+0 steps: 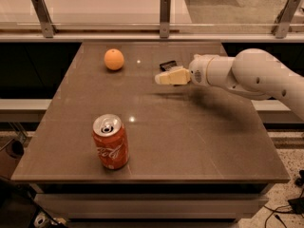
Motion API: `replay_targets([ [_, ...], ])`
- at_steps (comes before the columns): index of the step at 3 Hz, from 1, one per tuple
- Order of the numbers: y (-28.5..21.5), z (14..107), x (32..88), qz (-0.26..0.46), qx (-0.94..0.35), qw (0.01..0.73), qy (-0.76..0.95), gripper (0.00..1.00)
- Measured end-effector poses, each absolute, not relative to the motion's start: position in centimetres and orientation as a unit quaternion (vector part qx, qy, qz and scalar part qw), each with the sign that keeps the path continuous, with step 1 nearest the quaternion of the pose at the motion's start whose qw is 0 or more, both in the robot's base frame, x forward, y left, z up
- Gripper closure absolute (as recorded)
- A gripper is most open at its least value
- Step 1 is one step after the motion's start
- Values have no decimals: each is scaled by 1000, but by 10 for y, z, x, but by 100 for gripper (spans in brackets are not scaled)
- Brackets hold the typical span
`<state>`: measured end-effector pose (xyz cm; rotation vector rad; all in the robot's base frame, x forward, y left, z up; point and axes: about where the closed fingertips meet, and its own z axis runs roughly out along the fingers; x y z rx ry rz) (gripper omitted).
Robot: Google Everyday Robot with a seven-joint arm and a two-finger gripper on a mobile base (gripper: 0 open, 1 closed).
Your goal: Pick rxbar chocolate
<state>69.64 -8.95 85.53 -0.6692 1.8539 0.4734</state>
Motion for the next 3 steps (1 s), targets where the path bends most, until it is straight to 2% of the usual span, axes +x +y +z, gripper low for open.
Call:
replay_targets([
  [3, -103, 813, 714, 166, -274, 504, 802, 0],
])
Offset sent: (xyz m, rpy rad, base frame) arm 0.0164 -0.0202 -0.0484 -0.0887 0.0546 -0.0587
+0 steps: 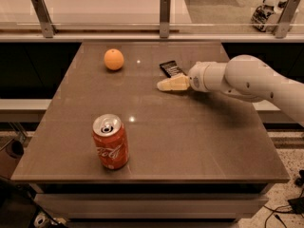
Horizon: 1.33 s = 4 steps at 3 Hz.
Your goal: Pick rxbar chocolate
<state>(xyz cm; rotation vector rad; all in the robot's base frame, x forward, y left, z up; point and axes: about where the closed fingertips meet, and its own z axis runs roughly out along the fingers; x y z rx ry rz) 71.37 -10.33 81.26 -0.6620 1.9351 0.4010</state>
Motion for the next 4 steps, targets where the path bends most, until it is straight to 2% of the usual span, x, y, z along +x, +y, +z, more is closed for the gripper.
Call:
replay_targets([
  [1, -101, 813, 714, 167, -275, 504, 801, 19],
  [4, -99, 819, 714, 168, -276, 504, 801, 87],
])
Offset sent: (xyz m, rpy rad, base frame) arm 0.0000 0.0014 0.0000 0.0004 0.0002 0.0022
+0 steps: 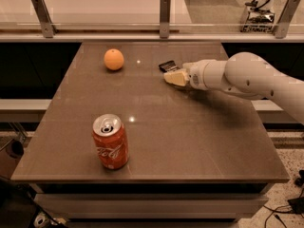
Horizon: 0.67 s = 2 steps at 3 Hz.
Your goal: Pick rxbar chocolate
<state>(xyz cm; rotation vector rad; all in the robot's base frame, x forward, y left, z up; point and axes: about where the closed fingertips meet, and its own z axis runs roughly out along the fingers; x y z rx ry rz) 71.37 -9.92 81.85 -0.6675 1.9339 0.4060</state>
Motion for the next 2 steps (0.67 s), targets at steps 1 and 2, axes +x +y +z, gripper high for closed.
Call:
replay_targets([
  [1, -99, 819, 714, 168, -277, 504, 801, 100],
  [2, -99, 819, 714, 168, -277, 504, 801, 100],
])
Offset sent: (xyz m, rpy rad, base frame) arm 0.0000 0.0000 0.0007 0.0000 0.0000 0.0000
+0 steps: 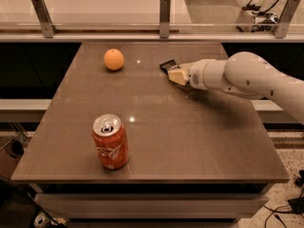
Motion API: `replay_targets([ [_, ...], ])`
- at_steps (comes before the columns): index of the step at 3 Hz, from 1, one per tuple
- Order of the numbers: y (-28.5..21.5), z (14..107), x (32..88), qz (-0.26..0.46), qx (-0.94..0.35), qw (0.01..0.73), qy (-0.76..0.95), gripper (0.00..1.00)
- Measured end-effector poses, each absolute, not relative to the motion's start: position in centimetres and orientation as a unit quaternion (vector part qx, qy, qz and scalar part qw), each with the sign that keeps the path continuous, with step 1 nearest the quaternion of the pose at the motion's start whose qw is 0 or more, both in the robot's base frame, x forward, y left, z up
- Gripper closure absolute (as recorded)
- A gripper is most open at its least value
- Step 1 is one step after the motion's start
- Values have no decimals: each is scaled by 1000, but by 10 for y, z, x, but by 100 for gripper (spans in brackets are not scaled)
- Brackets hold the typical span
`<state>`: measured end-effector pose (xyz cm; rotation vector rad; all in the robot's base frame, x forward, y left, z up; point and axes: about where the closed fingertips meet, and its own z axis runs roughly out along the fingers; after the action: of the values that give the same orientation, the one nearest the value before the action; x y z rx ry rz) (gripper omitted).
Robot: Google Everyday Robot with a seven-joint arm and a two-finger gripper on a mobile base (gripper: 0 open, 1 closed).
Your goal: Pick rxbar chocolate
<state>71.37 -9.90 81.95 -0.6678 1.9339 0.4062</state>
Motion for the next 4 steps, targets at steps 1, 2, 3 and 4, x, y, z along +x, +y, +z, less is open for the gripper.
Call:
replay_targets([
  [1, -99, 820, 714, 168, -277, 504, 801, 100],
  [2, -99, 820, 714, 168, -277, 504, 801, 100],
  [3, -99, 820, 714, 168, -277, 504, 801, 100],
  [4, -101, 853, 713, 166, -300, 504, 793, 100],
])
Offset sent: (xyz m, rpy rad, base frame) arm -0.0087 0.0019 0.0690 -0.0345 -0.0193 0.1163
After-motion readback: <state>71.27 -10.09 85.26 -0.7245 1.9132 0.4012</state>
